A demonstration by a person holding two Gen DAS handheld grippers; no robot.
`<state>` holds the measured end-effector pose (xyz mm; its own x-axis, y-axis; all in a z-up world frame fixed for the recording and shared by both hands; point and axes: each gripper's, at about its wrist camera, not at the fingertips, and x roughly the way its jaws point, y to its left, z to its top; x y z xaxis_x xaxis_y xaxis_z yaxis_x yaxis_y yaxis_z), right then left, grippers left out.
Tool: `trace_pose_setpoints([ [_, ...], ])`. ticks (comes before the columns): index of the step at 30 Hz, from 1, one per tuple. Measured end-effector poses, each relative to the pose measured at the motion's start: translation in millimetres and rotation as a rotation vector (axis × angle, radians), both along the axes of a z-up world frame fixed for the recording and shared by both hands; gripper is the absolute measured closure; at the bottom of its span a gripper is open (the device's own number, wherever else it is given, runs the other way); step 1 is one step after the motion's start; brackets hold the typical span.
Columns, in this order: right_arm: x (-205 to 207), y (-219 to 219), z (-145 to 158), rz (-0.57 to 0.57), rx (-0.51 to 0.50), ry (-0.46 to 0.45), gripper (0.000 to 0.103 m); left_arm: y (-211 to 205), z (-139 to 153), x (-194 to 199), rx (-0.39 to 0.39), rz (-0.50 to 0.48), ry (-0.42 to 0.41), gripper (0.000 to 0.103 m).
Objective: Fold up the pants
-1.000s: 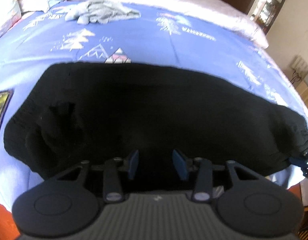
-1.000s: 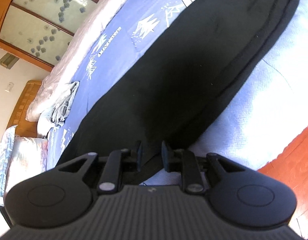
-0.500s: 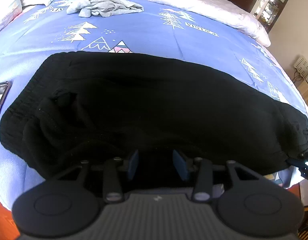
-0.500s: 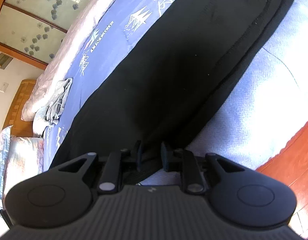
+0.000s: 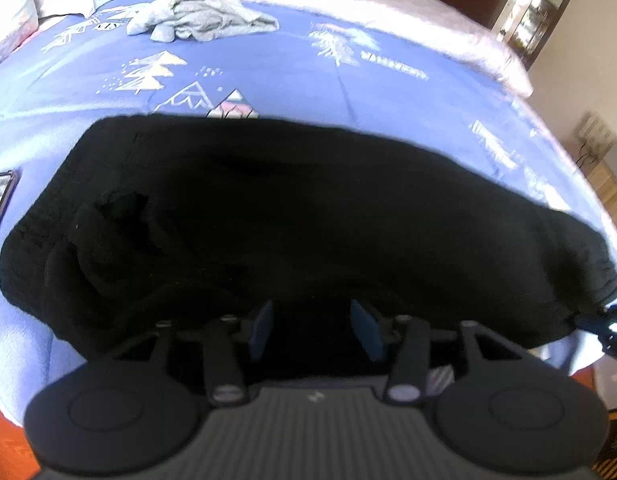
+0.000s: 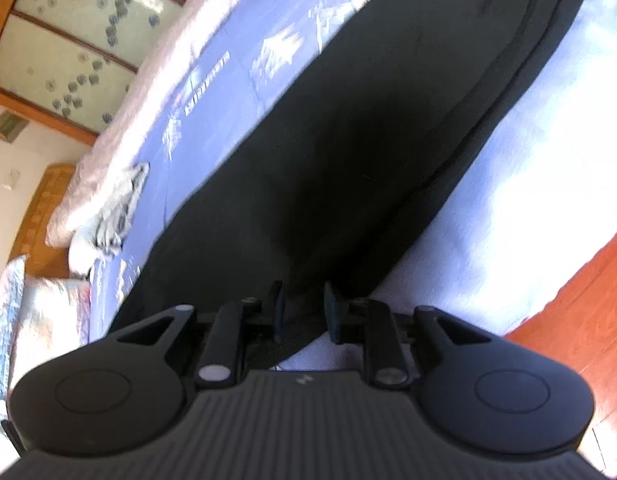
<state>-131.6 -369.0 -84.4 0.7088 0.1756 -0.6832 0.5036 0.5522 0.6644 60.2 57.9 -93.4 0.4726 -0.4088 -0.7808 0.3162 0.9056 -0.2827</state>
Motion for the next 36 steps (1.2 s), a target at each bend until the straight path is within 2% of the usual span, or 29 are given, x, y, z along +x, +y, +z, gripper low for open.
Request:
trace_pose_setpoints([
  [3, -15.8, -17.9, 8.4, -0.066, -0.002, -0.049, 0.077, 4.2, 13.1, 0.2, -0.058, 0.005, -0.027, 0.057],
  [6, -36.7, -41.2, 15.0, -0.157, -0.021, -0.083, 0.077, 1.7, 18.7, 1.4, -0.07, 0.003, -0.038, 0.057],
  [8, -50.2, -52.4, 17.9, -0.223, -0.027, -0.101, 0.076, -2.4, 15.7, 2.7, -0.052, -0.002, -0.035, 0.057],
  [13, -98.9, -89.6, 21.3, -0.414, -0.048, -0.166, 0.076, -13.3, -11.2, 9.3, 0.049, 0.007, 0.042, 0.058],
  [17, -129.3, -114.8, 11.2, -0.548, -0.008, -0.191, 0.076, -18.4, -8.1, 8.8, 0.078, -0.002, 0.03, 0.056],
  [21, -130.0, -132.4, 7.2, -0.569, -0.031, -0.195, 0.075, -14.7, 2.3, 9.1, 0.048, 0.011, 0.039, 0.056],
  [25, -119.5, -154.3, -2.6, -0.574, -0.022, -0.227, 0.061, -11.3, 13.3, 11.3, 0.024, 0.035, 0.044, 0.056],
  [30, -100.6, -178.0, -16.4, -0.556, -0.022, -0.194, 0.061, -14.6, 16.7, 14.8, 0.054, 0.049, 0.054, 0.056],
  [36, -78.2, -193.3, -29.6, -0.532, 0.015, -0.208, 0.06, -24.1, 13.7, 18.1, 0.077, 0.047, 0.073, 0.055],
])
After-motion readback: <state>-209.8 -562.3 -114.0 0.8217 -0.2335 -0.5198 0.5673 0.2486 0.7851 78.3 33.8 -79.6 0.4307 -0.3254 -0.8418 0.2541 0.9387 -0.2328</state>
